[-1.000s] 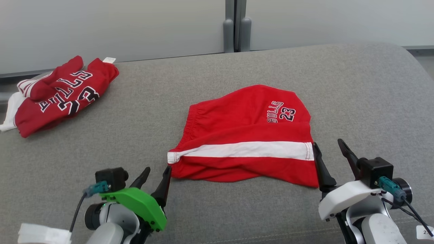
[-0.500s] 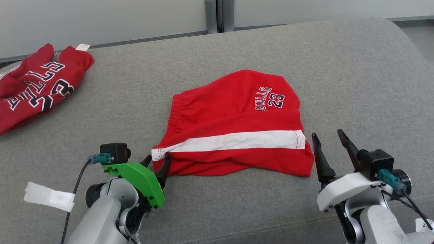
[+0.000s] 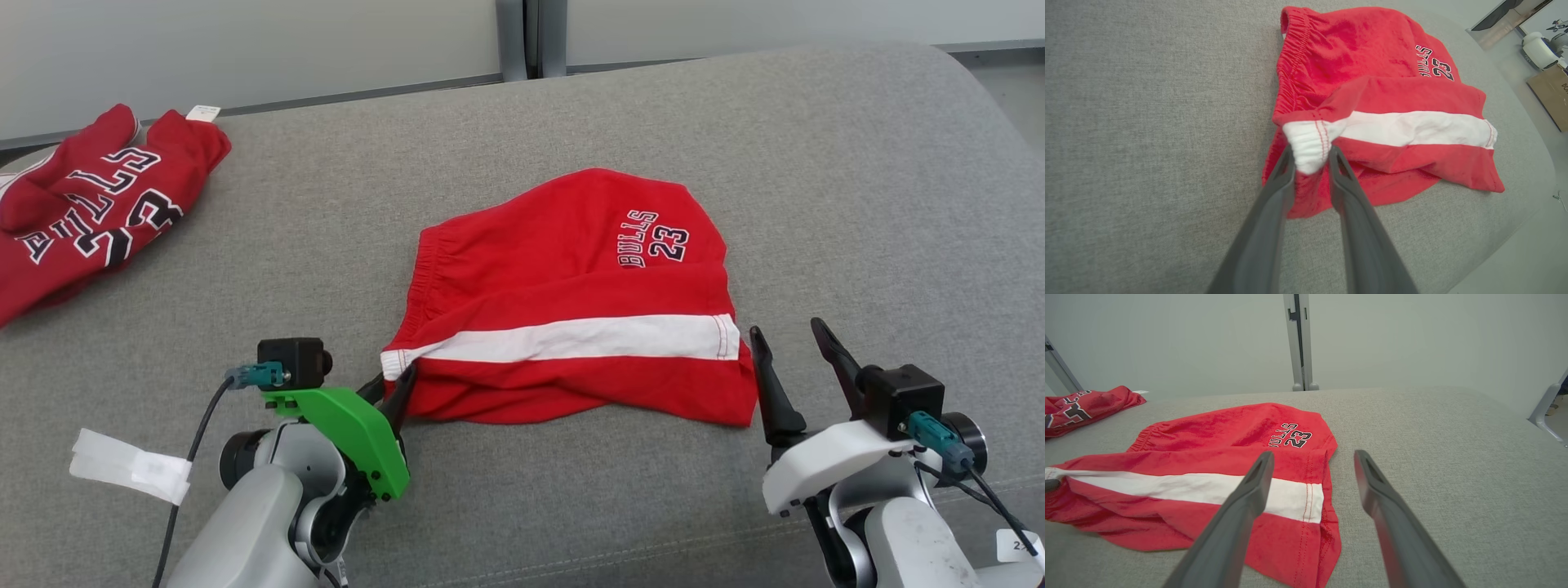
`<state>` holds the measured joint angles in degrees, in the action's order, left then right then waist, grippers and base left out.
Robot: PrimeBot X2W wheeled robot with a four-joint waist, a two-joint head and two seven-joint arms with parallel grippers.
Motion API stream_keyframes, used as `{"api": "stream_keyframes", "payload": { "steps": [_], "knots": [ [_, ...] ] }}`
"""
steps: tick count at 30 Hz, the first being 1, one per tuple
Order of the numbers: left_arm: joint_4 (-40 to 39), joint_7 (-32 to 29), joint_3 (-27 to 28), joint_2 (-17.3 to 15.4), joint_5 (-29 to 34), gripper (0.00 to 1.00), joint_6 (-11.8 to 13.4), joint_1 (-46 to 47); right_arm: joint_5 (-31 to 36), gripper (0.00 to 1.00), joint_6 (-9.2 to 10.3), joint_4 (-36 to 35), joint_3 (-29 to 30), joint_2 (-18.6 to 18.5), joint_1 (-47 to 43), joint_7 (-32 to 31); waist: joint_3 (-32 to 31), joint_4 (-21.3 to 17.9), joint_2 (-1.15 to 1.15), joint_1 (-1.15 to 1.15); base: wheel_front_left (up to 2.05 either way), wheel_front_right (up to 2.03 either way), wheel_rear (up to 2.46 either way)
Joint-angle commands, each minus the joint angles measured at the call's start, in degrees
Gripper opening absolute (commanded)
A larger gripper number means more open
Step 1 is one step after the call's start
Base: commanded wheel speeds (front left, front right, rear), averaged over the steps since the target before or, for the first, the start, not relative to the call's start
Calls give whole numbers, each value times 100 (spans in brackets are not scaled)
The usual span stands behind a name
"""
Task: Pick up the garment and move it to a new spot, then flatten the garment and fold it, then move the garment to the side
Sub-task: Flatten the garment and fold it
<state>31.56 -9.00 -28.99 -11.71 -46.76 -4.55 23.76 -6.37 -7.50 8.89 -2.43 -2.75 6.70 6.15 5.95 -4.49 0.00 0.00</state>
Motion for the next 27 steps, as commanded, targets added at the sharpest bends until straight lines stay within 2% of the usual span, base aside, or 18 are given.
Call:
{"api": "stream_keyframes", "payload": {
  "steps": [1, 3, 5, 6, 7, 15, 27],
  "knots": [
    [-30, -4, -14, -25, 18, 37, -29, 13, -13, 100, 2, 16, -12, -15, 11, 18, -11, 21, 0, 0, 0, 0, 0],
    [-7, 43, -26, 13, 13, 38, -33, 9, -36, 100, 2, 60, -64, -16, 45, 17, -8, 15, 0, 0, 0, 0, 0],
    [22, 147, 21, 65, -23, 30, -31, 45, -53, 100, 2, 77, -97, -15, 76, -2, 3, -3, 0, 0, 0, 0, 0],
    [29, 226, 57, 98, -51, 18, -25, 74, -50, 100, 2, 94, -86, -16, 84, -22, 18, -11, 0, 0, 0, 0, 0],
    [30, 302, 89, 119, -75, 0, -21, 103, -49, 100, 2, 119, -60, -16, 91, -43, 40, -18, 0, 0, 0, 0, 0],
    [-75, 764, 187, 225, -162, 0, -105, -14, -208, 100, 2, 712, 34, -39, 445, -171, 306, 46, 0, 0, 0, 0, 0],
    [-72, 930, 36, 348, -137, 0, -141, -96, -1168, 100, 2, 1945, -257, -253, 1253, -214, 593, 363, 0, 0, 0, 0, 0]
  ]
}}
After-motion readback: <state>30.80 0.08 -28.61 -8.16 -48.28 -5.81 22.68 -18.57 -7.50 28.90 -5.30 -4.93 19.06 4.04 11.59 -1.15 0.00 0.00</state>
